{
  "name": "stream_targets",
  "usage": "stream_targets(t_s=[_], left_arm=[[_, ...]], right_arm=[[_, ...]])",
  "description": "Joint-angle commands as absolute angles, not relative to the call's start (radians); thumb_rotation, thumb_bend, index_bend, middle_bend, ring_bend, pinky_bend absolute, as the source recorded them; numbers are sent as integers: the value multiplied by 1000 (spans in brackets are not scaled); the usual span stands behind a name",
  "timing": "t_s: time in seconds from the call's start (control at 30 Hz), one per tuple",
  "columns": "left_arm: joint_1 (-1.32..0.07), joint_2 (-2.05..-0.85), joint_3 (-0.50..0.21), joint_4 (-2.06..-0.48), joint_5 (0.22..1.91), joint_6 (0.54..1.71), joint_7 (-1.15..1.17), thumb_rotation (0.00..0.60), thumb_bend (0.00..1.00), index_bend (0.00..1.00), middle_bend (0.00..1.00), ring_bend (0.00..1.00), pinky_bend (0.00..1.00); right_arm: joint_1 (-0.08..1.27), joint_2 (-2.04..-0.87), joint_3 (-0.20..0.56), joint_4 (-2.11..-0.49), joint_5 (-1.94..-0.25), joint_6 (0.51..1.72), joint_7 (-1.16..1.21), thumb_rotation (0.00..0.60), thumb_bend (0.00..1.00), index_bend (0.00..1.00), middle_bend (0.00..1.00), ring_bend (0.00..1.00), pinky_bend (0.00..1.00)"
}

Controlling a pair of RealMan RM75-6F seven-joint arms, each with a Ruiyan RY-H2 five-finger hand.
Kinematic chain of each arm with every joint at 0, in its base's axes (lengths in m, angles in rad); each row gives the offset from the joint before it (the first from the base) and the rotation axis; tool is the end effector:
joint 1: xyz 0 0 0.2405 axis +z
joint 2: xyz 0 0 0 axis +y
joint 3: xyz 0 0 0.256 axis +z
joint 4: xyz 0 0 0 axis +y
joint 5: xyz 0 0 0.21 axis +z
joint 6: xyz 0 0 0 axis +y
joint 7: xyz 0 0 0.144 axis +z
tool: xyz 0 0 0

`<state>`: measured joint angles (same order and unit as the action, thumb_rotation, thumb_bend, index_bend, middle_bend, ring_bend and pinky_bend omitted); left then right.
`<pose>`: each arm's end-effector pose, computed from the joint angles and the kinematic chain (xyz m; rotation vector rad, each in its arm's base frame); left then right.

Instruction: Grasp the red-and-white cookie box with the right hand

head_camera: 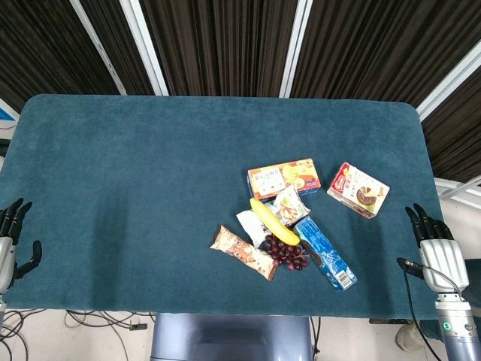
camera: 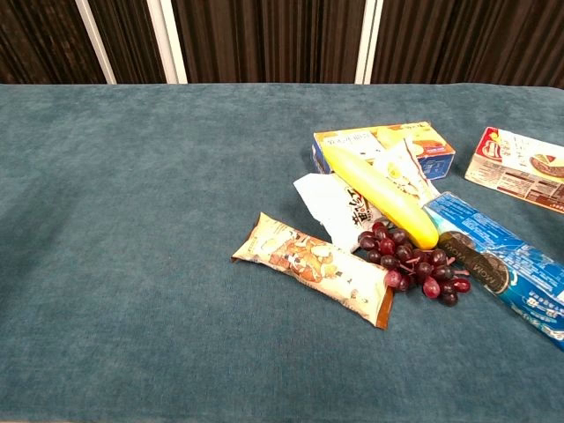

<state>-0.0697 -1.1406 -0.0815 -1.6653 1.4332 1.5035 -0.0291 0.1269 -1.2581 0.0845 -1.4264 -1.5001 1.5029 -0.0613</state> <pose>-0.3066 0.1816 0.1575 -1.2594 -0.9834 -0.9733 -0.3226 -0.2035 0.1388 1.3937 -0.7617 0.8868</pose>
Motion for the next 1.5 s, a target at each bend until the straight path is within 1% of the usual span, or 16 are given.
stream_targets(t_s=[0.03,0.63,1.0,1.13,1.2,1.27,1.37,1.5], left_arm=[[-70,-1140,-82,-1666,1433,1504,-28,600,534,0,0,0,29],[-69,-1143,-82,-1664,1435,1507,-25,600,535,0,0,0,29],[-69,-1143,-79,-1669,1436,1502,-31,600,535,0,0,0,29],[-73,-1142,-80,-1669,1435,1497,-31,600,535,0,0,0,29],[-75,-1142,-81,-1670,1435,1495,-31,600,536,0,0,0,29],[-75,-1143,-82,-1670,1434,1494,-29,600,537,0,0,0,29],[-74,-1143,-82,-1674,1429,1494,-29,600,538,0,0,0,29],[-76,-1141,-85,-1678,1422,1490,-28,600,538,0,0,0,29]], right_arm=[[128,-1257,83,-1428,-1499,1497,-60,600,171,0,87,192,212],[131,-1252,81,-1436,-1490,1472,-68,600,170,0,87,192,212],[134,-1246,80,-1455,-1475,1444,-58,600,137,0,82,179,210],[177,-1197,84,-1488,-1480,1369,-21,600,122,0,71,156,193],[211,-1159,104,-1516,-1460,1318,-35,600,107,0,54,126,184],[246,-1127,128,-1552,-1425,1263,-67,600,93,0,35,101,177],[311,-1063,167,-1619,-1350,1149,-120,600,65,0,7,58,167],[402,-1009,217,-1672,-1218,995,-166,600,48,0,0,16,151]])
